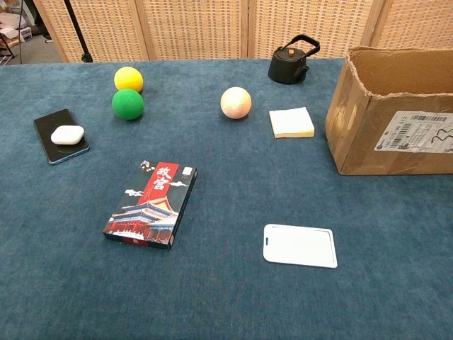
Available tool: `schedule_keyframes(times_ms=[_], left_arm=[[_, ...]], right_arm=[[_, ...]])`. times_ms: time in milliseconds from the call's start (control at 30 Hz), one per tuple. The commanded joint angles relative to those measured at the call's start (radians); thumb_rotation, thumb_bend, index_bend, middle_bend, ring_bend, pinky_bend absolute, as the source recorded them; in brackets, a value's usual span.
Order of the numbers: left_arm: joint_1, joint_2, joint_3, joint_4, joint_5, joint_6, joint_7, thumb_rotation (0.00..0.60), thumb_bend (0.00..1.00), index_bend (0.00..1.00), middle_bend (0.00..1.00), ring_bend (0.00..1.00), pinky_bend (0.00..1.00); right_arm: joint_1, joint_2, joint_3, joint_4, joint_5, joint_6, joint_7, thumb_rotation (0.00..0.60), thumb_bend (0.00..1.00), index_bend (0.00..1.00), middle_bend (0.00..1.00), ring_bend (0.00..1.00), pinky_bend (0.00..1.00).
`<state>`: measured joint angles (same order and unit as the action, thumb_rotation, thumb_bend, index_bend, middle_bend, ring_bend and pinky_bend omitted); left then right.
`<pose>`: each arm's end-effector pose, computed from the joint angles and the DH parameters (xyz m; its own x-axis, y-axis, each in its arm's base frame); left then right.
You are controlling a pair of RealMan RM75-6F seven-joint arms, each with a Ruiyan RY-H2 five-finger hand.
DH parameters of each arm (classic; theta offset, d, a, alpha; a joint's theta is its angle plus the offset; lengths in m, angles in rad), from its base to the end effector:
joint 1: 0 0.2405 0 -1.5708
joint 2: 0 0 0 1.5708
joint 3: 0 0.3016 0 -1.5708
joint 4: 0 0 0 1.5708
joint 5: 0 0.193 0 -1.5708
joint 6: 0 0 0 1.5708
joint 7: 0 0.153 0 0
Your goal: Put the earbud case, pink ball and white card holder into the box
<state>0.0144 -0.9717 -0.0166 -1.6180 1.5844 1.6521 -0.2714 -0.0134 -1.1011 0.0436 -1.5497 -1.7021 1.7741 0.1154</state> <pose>-0.3427 0.1505 0.2578 0.2748 -0.0863 0.9576 0.9603 -0.0262 -0.2779 -0.3271 -0.1511 0.2307 0.3337 0.2217 0.9163 -0.9180 -0.1447 0.3693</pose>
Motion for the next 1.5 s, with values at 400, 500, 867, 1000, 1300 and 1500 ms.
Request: schedule_keyframes(times_ms=[400,500,867,1000,1300,1500], left_arm=[[-0.079,-0.038,-0.065,0.029,-0.083,-0.107,0.000,0.600,0.11,0.00,0.00,0.00,0.00],[-0.161,-0.012,-0.086,-0.011,-0.124,-0.256,0.003,0.600,0.12,0.00,0.00,0.00,0.00],[-0.474,-0.165,-0.205,0.041,-0.447,-0.659,0.322,0.600,0.29,0.25,0.00,0.00,0.00],[-0.536,-0.244,-0.215,0.111,-0.536,-0.708,0.403,0.600,0.30,0.30,0.00,0.00,0.00],[-0.615,-0.347,-0.216,0.196,-0.713,-0.742,0.559,0.600,0.30,0.30,0.00,0.00,0.00],[-0.663,-0.431,-0.200,0.288,-0.779,-0.783,0.614,0.600,0.30,0.30,0.00,0.00,0.00]], right_arm=[[0.000,0.009,-0.001,-0.008,0.000,-0.012,0.019,0.600,0.00,0.00,0.00,0.00,0.00],[0.002,0.012,-0.001,-0.011,-0.003,-0.015,0.022,0.600,0.00,0.00,0.00,0.00,0.00],[0.014,0.018,0.007,-0.010,0.023,-0.050,0.037,0.600,0.00,0.00,0.00,0.00,0.00],[0.016,0.019,0.008,-0.009,0.029,-0.059,0.041,0.600,0.00,0.00,0.00,0.00,0.00],[0.022,0.022,0.010,-0.009,0.041,-0.078,0.050,0.600,0.00,0.00,0.00,0.00,0.00],[0.024,0.023,0.007,-0.012,0.039,-0.085,0.048,0.600,0.00,0.00,0.00,0.00,0.00]])
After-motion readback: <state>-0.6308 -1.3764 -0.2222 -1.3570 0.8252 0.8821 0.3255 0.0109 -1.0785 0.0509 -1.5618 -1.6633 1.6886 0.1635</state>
